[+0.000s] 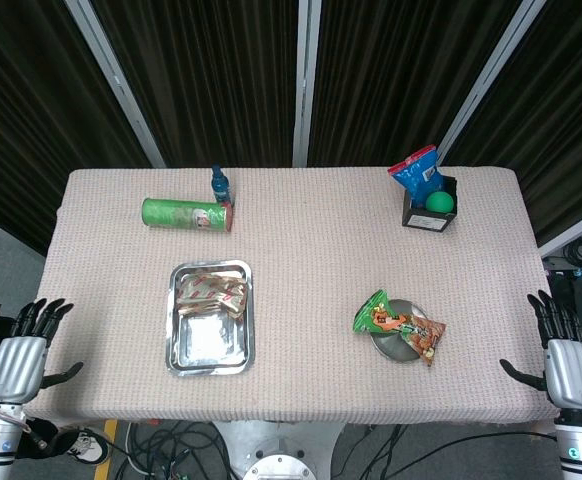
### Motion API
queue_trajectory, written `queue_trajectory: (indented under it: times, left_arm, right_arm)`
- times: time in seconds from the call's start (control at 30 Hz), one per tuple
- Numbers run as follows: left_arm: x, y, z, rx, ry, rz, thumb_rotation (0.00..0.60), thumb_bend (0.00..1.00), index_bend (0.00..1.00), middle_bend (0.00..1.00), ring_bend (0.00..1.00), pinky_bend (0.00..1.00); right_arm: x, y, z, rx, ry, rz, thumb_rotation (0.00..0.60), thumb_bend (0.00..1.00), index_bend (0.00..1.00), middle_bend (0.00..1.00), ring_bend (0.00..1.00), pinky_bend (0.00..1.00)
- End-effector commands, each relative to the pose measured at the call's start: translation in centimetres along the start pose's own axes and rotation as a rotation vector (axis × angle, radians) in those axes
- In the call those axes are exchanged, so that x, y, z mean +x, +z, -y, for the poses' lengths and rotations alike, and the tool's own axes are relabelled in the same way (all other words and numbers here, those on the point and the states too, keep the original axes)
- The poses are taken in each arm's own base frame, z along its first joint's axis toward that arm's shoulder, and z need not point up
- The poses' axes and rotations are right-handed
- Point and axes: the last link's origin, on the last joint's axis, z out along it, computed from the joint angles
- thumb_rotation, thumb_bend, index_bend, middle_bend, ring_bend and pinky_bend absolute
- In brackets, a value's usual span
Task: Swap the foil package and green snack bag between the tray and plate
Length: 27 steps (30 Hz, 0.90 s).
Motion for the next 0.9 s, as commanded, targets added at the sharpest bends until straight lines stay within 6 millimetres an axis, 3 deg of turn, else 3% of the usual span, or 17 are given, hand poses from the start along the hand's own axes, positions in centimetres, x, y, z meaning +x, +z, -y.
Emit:
queue_trajectory:
  times: [0.03, 0.3, 0.5, 0.77, 0.9]
  left_arm:
    - [-0.1, 0.0, 0.0, 0.000, -0.001, 0.003, 0.600, 0.12, 0.15, 0.10, 0.00, 0.06]
    - [-0.2, 1.4, -1.9, -0.068, -0.024, 0.013, 0.600, 0.12, 0.15, 0.10, 0.00, 0.06]
    - [-1.0, 4.7, -5.9, -0.165, -0.103, 0.046, 0.600, 0.12, 0.14, 0.10, 0.00, 0.06]
    - [-3.6, 9.7, -11.9, -0.293, -0.124, 0.148, 0.600, 0.11, 0.14, 0.09, 0.00, 0.06]
    - [-4.7, 11.3, -13.9, -0.333, -0.121, 0.182, 0.600, 0.11, 0.14, 0.09, 0.00, 0.06]
  right_arm:
    - [-0.1, 0.0, 0.0, -0.006, -0.002, 0.006, 0.600, 0.00, 0.00, 0.00, 0.00, 0.00]
    - [0.3, 0.1, 0.0, -0.010, 0.002, -0.003, 0.600, 0.00, 0.00, 0.00, 0.00, 0.00]
    - [0.4, 0.2, 0.0, -0.008, -0.003, -0.001, 0.600, 0.00, 0.00, 0.00, 0.00, 0.00]
    - [0.7, 0.4, -0.4, -0.015, -0.001, -0.002, 0.600, 0.00, 0.00, 0.00, 0.00, 0.00]
    - [0.8, 0.5, -0.6, -0.022, 0.000, -0.002, 0.600, 0.00, 0.00, 0.00, 0.00, 0.00]
